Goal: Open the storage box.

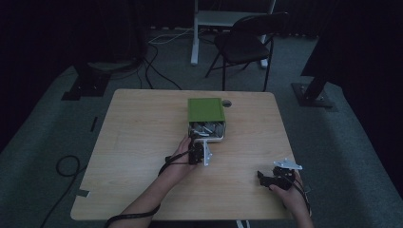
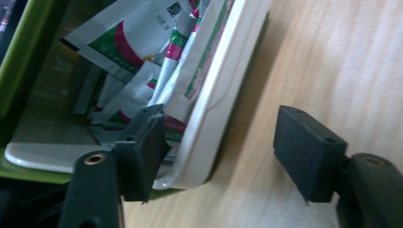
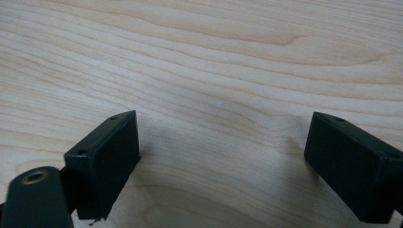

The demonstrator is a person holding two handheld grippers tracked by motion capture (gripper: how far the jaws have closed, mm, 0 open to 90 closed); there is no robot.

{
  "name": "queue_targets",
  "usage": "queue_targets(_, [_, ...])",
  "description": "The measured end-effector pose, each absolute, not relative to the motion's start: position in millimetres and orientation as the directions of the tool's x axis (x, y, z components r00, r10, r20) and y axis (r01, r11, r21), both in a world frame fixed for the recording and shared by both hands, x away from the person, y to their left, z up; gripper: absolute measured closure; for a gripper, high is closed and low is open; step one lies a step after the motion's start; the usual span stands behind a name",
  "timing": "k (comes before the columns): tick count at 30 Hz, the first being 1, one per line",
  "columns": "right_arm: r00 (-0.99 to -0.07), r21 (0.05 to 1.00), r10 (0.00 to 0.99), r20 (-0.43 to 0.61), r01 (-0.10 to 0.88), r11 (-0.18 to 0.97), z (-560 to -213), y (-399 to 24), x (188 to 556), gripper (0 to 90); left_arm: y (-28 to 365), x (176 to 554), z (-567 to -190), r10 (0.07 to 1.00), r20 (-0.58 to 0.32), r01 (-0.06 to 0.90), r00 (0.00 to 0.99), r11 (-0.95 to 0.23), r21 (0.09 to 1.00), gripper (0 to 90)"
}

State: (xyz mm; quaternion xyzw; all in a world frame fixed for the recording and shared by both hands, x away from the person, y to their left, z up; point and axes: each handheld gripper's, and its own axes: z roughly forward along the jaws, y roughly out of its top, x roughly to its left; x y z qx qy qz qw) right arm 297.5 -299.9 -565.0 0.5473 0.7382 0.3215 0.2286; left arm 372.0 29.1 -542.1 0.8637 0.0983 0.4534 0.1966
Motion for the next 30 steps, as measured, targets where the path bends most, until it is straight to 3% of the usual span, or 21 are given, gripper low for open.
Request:
queue_targets(7, [-0.296, 0.725, 0.955, 0.014, 0.661, 0.194, -565.0, -300.0, 297.5, 10.9, 27.0, 379.9, -547.1, 0.325, 0.755, 0.002, 0.569, -0.919, 0.394, 48.3])
queue_targets(16, [-0.296, 0.725, 0.955, 0.014, 0.661, 0.194, -565.0, -300.0, 297.5, 10.9, 26.5, 387.9, -550.9, 0.321, 0.756, -0.006, 0.571, -0.919, 0.394, 51.3])
queue_targets(23, [-0.296, 0.725, 0.955, 0.014, 0.661, 0.194, -565.0, -300.0, 297.5, 10.9, 23.2, 391.5, -548.6, 0.305, 0.783, 0.014, 0.543, -0.935, 0.354, 66.0])
queue_targets(30, [-0.296, 0.725, 0.955, 0.014, 0.661, 0.194, -565.0, -299.9, 297.5, 10.8, 22.7, 388.4, -548.5, 0.273, 0.799, -0.006, 0.535, -0.945, 0.327, 67.9])
